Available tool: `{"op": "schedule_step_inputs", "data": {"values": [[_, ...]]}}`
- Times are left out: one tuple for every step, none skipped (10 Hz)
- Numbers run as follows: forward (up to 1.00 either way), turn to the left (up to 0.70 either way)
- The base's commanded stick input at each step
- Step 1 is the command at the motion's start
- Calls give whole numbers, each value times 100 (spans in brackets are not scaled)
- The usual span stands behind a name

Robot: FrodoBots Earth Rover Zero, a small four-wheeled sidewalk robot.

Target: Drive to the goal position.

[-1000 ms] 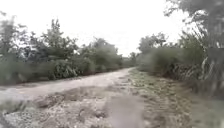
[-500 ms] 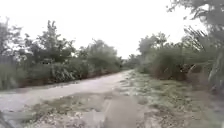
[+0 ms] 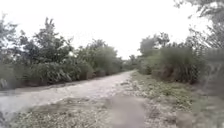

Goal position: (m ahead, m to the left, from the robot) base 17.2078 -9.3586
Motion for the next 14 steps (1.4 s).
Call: {"op": "schedule_step_inputs", "data": {"values": [[70,0],[70,0],[70,0],[70,0],[70,0],[70,0],[70,0],[70,0],[70,0],[70,0],[70,0],[70,0],[70,0],[70,0]]}}
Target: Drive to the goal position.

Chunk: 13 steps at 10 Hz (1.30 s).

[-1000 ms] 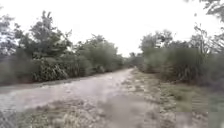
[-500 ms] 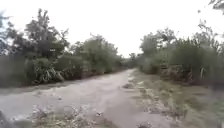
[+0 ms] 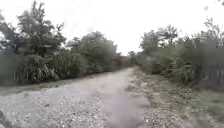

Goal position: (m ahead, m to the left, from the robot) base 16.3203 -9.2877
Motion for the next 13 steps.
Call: {"op": "schedule_step_inputs", "data": {"values": [[70,0],[70,0],[70,0],[70,0],[70,0],[70,0],[70,0],[70,0],[70,0],[70,0],[70,0],[70,0],[70,0]]}}
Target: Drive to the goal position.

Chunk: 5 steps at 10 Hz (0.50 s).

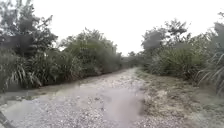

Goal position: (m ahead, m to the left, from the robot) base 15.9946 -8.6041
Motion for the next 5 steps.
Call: {"op": "schedule_step_inputs", "data": {"values": [[70,0],[70,0],[70,0],[70,0],[70,0]]}}
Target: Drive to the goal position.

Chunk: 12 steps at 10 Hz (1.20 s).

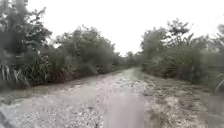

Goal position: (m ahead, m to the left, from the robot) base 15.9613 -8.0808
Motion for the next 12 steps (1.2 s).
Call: {"op": "schedule_step_inputs", "data": {"values": [[70,0],[70,0],[70,0],[70,0],[70,0],[70,0],[70,0],[70,0],[70,0],[70,0],[70,0],[70,0]]}}
